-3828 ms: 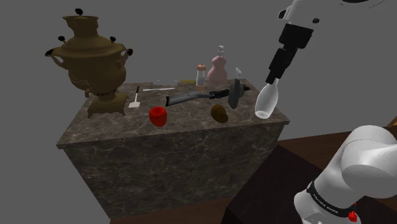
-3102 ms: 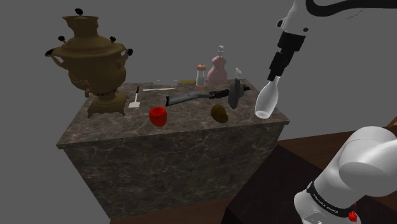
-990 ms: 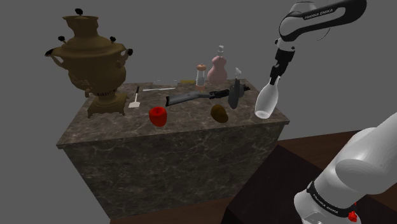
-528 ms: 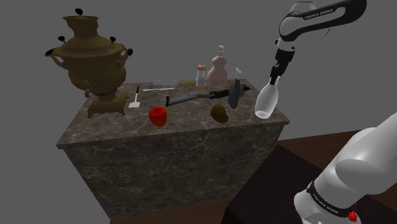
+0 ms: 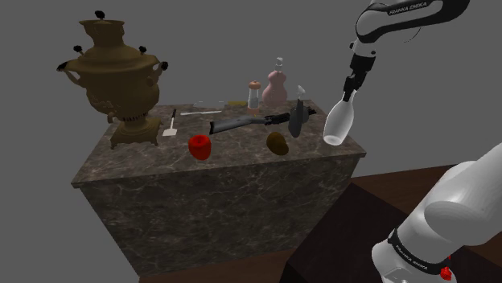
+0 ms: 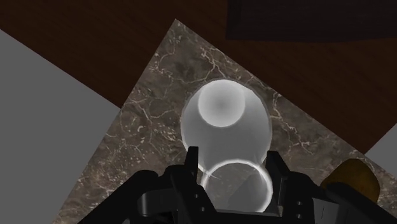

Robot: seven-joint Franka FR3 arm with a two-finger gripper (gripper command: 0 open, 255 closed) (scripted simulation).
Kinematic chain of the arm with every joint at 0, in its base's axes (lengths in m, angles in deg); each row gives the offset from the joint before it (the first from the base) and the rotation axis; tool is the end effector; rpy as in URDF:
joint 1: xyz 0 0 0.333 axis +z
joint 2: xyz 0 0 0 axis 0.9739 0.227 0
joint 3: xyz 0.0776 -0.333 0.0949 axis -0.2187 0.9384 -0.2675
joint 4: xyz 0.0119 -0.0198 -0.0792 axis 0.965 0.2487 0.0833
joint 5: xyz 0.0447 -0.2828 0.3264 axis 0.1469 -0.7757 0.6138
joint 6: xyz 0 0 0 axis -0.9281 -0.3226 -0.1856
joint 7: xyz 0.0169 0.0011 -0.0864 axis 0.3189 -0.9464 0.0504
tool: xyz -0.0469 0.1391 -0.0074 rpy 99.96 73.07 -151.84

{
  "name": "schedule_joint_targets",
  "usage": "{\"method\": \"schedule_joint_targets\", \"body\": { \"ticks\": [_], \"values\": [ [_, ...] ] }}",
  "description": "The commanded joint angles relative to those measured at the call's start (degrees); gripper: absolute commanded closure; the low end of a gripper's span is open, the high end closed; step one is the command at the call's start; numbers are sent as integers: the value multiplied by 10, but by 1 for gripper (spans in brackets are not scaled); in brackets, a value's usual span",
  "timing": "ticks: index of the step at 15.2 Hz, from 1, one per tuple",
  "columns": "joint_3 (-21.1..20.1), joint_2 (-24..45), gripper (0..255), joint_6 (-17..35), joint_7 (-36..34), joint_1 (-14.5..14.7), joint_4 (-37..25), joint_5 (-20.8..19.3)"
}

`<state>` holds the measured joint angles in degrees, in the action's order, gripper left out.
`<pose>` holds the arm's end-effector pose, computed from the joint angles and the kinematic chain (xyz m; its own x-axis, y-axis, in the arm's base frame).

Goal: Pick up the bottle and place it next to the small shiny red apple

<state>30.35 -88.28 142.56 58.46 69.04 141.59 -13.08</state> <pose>0.4263 -0.3070 0.5061 1.0000 0.0009 0.0094 0.0010 -1.0000 -0.0056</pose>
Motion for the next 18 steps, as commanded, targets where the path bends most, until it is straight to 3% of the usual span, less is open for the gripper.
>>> {"method": "schedule_joint_targets", "body": {
  "ticks": [1, 18],
  "values": [
    [-1, -2, 255, -16, 1, 0, -14, 0],
    [-6, 8, 255, -147, 5, 5, -155, 7]
  ]
}}
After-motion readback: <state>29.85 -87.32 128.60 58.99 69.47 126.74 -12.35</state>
